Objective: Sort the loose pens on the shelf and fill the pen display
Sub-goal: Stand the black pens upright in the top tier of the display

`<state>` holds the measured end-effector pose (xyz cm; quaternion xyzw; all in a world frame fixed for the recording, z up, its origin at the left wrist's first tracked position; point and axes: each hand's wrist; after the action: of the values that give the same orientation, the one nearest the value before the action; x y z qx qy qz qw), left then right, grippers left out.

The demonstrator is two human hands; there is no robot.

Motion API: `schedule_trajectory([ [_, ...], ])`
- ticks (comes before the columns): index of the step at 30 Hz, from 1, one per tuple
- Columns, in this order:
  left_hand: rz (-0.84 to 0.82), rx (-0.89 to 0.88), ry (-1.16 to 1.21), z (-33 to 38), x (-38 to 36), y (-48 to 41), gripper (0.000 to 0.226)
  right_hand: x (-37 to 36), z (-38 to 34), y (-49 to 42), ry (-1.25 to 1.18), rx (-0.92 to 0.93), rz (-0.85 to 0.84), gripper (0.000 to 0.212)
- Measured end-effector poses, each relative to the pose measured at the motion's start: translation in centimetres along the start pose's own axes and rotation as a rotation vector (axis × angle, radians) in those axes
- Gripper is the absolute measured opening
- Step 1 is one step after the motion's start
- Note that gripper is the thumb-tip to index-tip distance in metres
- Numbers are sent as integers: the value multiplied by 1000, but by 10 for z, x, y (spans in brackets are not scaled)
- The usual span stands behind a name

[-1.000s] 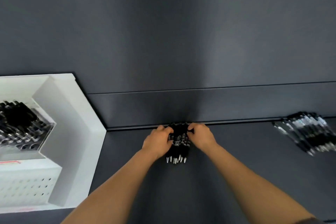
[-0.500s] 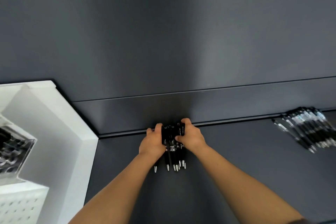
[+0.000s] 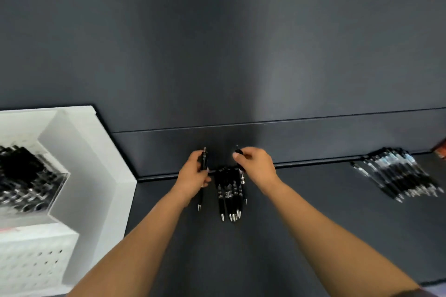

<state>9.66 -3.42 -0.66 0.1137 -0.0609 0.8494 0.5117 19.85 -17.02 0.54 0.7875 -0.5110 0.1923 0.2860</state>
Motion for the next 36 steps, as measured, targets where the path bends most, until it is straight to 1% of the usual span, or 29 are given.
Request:
schedule_trajectory([
  [2,58,-34,65,14,6,7,42,-1,-17,6,-49,85,-43,19],
  [4,142,-85,79,25,19,20,39,-8,-39,17,-162,168,-142,7],
  [7,265,-187,121,39,43,44,24,-23,-72,39,-260,270,-248,10],
  [10,373,-288,127,53,73,75,19,-39,-106,69,-343,300,-388,16],
  [14,505,-407,17,73,116,112,31,-59,-148,110,-388,378,-528,22],
  [16,533,-449,-31,77,141,131,35,-70,-167,131,-411,422,-576,20],
  [18,553,-491,-91,80,166,147,35,-79,-184,148,-437,456,-597,17],
  [22,676,-546,-120,77,220,167,39,-100,-215,175,-462,521,-535,13],
  [24,700,-552,-147,75,246,173,34,-115,-228,188,-463,542,-510,13],
  [26,686,-541,-147,73,268,176,26,-130,-238,199,-429,574,-494,15],
  [28,651,-520,-158,72,285,178,26,-143,-246,207,-372,619,-460,16],
  [30,627,-520,-265,66,302,178,25,-156,-253,213,-297,676,-395,15],
  [32,624,-531,-365,58,316,175,18,-169,-256,216,-211,738,-310,14],
  [36,593,-559,-340,48,336,168,18,-193,-263,220,-26,808,-171,17],
])
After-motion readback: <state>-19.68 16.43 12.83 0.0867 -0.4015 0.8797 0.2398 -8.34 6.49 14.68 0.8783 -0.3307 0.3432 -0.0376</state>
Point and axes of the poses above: each hand's wrist, its own y-axis away from the middle knuckle, its own x-axis out of the back of the hand, z = x × y, and after that the axes turned 13 degrees about -x, right-handed
